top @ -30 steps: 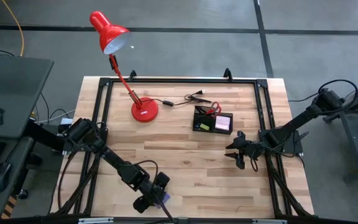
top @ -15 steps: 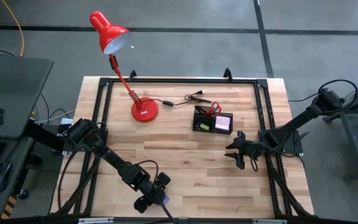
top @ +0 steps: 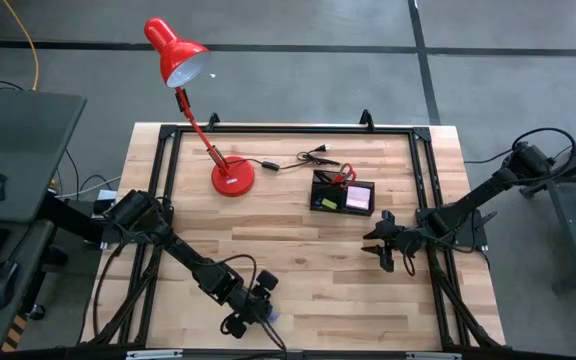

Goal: Pick and place office supplies into organizer
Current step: Put the violet sticky note into the desk organizer

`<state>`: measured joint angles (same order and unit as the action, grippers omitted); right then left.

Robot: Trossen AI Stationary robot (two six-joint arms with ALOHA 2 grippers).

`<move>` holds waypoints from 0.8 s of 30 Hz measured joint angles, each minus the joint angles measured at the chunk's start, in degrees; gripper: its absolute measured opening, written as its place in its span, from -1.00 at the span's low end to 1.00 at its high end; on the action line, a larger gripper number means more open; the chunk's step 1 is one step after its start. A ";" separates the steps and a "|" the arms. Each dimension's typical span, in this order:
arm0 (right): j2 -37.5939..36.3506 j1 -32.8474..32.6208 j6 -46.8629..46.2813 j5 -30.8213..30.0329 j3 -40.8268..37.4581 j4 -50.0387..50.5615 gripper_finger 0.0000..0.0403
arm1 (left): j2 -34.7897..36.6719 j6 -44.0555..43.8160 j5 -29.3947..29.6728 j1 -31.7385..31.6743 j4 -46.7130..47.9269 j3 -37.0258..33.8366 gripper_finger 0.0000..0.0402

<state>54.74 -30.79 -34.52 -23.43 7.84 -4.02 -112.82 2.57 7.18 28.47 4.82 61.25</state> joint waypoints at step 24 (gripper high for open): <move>0.00 0.02 0.00 -0.01 0.00 -0.01 -0.20 | -0.37 11.58 12.03 -2.12 -7.81 -0.14 -0.39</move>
<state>54.74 -30.76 -34.52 -23.44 7.84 -4.03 -113.19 14.15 19.21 26.35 -2.99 61.11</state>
